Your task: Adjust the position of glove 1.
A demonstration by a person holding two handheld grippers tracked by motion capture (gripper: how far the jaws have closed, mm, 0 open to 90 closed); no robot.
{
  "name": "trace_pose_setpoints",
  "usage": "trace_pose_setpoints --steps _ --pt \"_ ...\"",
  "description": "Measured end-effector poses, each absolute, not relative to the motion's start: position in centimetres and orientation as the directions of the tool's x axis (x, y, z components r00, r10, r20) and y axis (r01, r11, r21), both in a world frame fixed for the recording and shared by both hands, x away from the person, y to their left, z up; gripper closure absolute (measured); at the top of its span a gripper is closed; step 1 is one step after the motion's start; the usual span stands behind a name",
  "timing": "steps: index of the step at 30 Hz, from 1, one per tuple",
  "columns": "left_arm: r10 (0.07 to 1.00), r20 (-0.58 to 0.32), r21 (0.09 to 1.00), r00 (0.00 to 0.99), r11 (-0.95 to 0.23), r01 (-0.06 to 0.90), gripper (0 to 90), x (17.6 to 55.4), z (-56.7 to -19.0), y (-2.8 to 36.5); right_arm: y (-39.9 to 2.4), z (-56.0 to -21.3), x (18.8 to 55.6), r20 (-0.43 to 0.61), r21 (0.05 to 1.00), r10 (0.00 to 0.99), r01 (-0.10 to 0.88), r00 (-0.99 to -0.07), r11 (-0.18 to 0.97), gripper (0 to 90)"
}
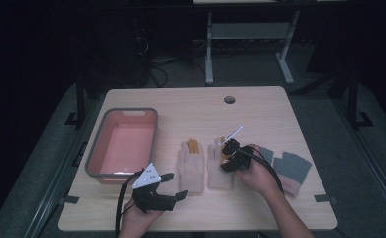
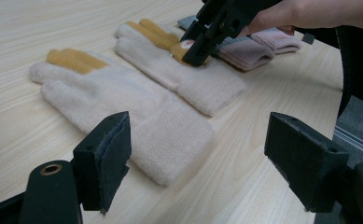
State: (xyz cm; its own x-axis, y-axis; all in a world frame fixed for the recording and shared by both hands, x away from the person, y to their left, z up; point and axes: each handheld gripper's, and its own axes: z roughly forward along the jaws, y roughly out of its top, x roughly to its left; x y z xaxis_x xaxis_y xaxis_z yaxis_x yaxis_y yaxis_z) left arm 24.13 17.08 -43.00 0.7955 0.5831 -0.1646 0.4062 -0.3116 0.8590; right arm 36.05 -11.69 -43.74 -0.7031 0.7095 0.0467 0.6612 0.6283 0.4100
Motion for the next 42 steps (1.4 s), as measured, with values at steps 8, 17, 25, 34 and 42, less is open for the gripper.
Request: trace_pose_setpoints --steps 8,17,25,34,42 --pt "0.588 -0.174 0.859 0.790 -0.302 0.414 22.9 24.1 -43.0 17.2 -11.9 -43.5 36.1 0.064 0.412 0.705 0.662 -0.706 0.625 65.1" --pt "0.596 -0.178 0.863 0.783 -0.287 0.415 22.9 24.1 -42.8 17.4 -11.3 -41.5 35.7 0.062 0.440 0.676 0.628 -0.734 0.642 65.6" --pt "0.602 -0.180 0.865 0.778 -0.279 0.416 22.9 24.2 -42.7 17.6 -10.9 -40.4 35.3 0.042 0.447 0.659 0.604 -0.751 0.660 65.7" --pt "0.604 -0.181 0.865 0.776 -0.277 0.417 22.9 24.1 -42.7 17.7 -11.4 -38.6 34.7 0.035 0.468 0.653 0.590 -0.756 0.658 65.8" --pt "0.610 -0.184 0.866 0.771 -0.271 0.421 22.8 24.1 -42.6 17.8 -11.2 -36.4 34.2 0.030 0.501 0.639 0.565 -0.769 0.656 65.8"
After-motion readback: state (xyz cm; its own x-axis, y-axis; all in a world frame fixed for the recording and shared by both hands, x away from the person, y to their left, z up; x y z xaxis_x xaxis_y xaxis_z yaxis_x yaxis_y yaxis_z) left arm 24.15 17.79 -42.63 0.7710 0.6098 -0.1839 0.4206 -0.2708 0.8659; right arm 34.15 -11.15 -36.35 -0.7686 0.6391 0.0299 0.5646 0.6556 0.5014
